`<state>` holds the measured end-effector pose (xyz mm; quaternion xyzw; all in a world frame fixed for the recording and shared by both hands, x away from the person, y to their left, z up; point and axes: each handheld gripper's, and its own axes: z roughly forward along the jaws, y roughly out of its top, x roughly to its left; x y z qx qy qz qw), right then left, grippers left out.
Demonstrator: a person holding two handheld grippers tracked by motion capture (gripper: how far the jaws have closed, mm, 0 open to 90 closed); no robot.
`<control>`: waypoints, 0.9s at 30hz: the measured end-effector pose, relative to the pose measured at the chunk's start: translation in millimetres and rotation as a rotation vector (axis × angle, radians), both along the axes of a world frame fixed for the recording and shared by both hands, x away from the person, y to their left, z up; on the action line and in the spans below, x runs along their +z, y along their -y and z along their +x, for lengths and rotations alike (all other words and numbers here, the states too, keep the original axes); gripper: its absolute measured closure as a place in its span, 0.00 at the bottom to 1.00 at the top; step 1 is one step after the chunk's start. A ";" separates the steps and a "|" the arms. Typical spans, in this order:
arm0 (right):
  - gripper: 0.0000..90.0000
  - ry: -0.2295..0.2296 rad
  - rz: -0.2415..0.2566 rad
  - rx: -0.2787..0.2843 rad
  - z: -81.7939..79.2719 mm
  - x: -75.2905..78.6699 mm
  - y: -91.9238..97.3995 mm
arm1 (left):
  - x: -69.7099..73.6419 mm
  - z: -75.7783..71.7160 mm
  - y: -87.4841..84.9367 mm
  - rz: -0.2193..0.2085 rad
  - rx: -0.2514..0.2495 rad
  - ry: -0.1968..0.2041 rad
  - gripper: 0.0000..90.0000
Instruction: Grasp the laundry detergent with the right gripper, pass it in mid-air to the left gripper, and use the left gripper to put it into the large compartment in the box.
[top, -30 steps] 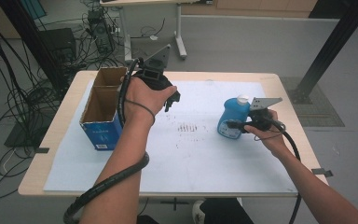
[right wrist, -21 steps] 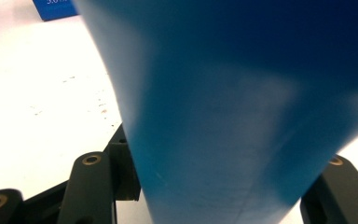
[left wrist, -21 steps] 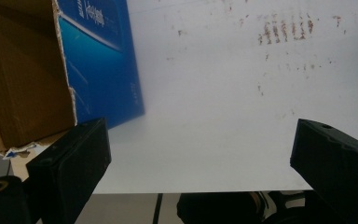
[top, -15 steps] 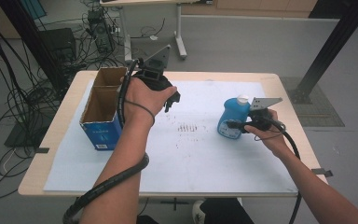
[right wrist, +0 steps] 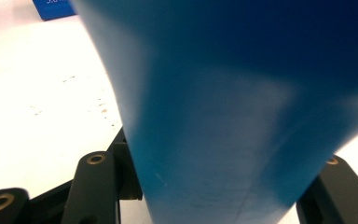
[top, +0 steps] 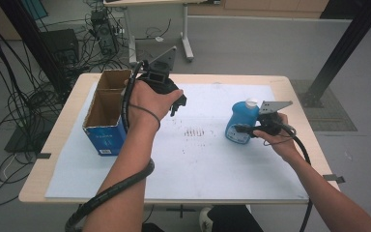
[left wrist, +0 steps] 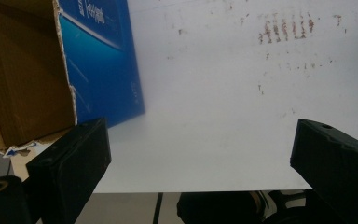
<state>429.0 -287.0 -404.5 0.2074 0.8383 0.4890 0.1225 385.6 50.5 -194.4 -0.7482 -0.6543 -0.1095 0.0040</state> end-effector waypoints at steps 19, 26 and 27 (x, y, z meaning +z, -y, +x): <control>0.51 -0.006 -0.005 -0.006 -0.2 1.0 -0.4 | 1.1 0.5 1.3 0.004 -0.001 0.002 0.06; 0.51 -0.004 -0.006 -0.007 -0.6 1.0 -0.5 | 0.3 1.4 1.6 0.004 -0.001 0.000 0.06; 0.51 -0.004 -0.005 -0.007 -0.6 0.9 -0.4 | 0.2 1.5 1.6 0.004 -0.002 -0.002 0.06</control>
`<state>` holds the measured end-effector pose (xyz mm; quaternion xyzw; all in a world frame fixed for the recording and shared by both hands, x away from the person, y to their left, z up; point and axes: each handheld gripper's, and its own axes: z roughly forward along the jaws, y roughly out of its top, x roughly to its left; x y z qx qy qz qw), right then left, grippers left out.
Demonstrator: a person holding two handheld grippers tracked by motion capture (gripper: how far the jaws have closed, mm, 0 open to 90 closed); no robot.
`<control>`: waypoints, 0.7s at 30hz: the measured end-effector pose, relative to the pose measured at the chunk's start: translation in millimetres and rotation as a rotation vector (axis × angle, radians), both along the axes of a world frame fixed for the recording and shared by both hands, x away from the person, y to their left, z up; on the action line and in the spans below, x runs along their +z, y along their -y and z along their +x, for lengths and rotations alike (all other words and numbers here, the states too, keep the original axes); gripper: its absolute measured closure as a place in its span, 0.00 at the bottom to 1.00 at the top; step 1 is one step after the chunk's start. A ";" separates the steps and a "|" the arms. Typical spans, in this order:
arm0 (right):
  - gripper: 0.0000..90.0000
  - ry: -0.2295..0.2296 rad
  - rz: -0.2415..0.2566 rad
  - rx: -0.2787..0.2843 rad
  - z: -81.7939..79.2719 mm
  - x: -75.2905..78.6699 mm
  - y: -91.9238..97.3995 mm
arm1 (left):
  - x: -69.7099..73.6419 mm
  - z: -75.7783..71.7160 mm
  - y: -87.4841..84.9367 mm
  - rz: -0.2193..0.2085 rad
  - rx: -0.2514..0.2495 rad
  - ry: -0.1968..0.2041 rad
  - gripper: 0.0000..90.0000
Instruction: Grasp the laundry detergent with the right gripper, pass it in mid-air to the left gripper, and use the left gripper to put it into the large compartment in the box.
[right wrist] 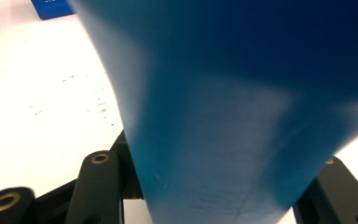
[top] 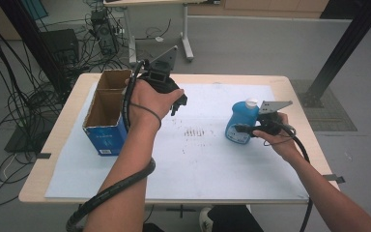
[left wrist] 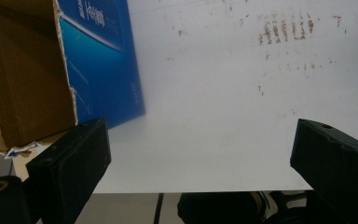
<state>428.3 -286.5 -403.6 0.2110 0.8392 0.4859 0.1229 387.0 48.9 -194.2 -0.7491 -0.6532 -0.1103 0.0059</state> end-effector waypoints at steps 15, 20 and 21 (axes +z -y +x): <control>0.51 0.001 0.000 -0.004 -0.4 0.0 -0.2 | -1.5 1.9 3.4 0.005 -0.008 -0.003 0.06; 0.51 0.002 0.000 -0.002 -0.4 -0.1 -0.1 | -2.4 2.0 4.2 0.006 -0.008 -0.006 0.06; 0.51 0.003 0.002 -0.003 -0.6 -0.3 -0.1 | -2.4 2.0 4.2 0.008 -0.008 -0.008 0.06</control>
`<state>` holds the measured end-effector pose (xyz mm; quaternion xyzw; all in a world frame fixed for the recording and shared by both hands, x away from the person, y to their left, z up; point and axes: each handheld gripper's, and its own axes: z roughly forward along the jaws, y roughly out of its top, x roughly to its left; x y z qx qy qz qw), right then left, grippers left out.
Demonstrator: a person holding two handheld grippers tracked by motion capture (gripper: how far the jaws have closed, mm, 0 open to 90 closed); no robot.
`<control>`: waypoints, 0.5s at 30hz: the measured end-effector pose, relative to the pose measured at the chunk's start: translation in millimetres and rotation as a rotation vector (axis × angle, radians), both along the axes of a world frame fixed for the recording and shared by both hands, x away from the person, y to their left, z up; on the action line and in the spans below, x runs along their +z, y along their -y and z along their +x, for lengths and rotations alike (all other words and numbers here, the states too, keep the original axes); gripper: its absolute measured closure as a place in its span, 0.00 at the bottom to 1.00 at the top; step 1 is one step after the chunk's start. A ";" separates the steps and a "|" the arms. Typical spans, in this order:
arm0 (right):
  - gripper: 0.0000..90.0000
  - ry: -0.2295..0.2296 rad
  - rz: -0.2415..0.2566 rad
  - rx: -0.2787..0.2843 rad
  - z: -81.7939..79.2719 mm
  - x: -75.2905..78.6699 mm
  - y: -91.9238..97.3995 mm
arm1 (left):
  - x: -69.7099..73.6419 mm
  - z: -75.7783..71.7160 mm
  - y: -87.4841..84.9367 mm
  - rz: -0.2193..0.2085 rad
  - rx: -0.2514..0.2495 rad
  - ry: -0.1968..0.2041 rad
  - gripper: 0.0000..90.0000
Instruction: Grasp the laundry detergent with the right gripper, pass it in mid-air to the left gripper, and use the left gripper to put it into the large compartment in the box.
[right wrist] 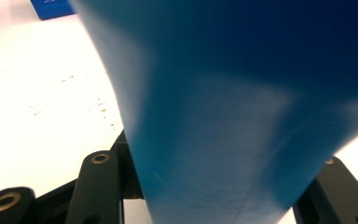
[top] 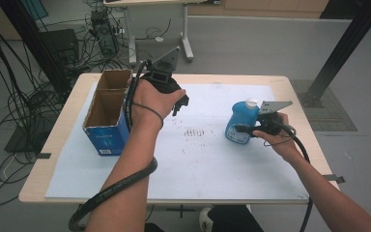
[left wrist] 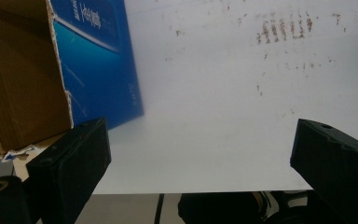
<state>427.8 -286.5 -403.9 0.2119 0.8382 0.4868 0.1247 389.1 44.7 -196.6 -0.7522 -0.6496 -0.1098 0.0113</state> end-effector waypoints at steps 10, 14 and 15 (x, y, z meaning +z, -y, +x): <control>0.52 -0.001 -0.001 0.003 0.2 0.0 0.3 | 1.2 0.8 2.7 0.002 -0.004 0.001 0.06; 0.52 0.001 -0.003 0.003 0.1 0.1 0.1 | 0.7 0.8 5.2 0.006 -0.009 -0.001 0.06; 0.52 0.001 -0.003 0.003 0.1 0.1 0.1 | 0.5 0.8 5.5 0.004 -0.007 -0.001 0.06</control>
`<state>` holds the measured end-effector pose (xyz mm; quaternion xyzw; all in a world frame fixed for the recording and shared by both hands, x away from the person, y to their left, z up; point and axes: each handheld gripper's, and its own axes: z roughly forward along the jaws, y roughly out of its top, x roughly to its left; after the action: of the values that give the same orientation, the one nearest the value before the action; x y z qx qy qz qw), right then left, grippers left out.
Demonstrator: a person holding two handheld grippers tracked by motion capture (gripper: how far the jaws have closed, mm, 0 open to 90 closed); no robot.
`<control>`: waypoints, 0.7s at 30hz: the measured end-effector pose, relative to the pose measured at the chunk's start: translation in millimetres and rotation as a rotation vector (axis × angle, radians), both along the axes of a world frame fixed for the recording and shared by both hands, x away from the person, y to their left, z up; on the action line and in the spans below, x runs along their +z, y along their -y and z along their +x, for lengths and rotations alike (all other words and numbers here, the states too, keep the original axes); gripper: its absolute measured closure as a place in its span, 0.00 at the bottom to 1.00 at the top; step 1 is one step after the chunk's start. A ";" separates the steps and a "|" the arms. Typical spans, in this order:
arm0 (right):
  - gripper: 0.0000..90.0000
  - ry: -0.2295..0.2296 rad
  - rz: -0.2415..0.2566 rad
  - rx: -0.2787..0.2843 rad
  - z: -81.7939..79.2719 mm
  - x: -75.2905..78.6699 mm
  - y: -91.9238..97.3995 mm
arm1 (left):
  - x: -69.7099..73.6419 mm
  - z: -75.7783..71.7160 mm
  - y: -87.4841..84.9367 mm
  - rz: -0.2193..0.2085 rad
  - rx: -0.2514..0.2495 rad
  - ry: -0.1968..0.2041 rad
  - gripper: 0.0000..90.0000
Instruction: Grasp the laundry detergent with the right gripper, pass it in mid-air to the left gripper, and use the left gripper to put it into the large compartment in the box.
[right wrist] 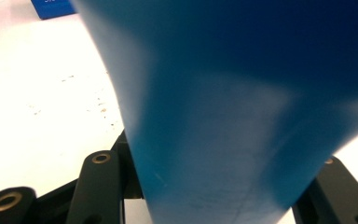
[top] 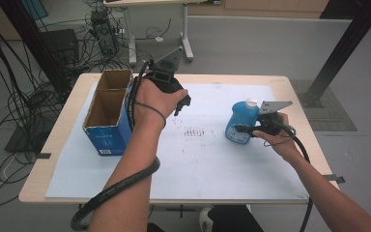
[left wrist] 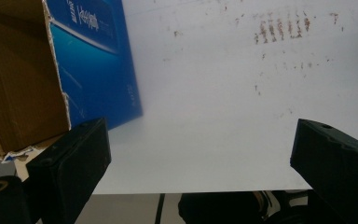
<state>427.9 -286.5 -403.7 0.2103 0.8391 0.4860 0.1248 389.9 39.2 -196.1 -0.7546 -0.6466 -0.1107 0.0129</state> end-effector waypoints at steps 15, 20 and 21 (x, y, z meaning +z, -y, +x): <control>0.53 -0.007 -0.007 0.001 0.5 1.1 -0.4 | -0.8 0.7 -0.9 -0.037 -0.003 0.005 0.06; 0.52 -0.010 -0.020 -0.008 -0.6 3.1 -2.4 | -4.5 1.3 2.2 -0.028 -0.035 -0.015 0.06; 0.52 -0.015 -0.032 -0.010 -0.6 5.0 -3.2 | -3.0 1.4 2.5 -0.021 -0.044 -0.009 0.06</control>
<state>427.3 -283.4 -398.7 0.2159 0.8465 0.4705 0.1243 391.3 36.8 -199.1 -0.7691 -0.6312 -0.1008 0.0052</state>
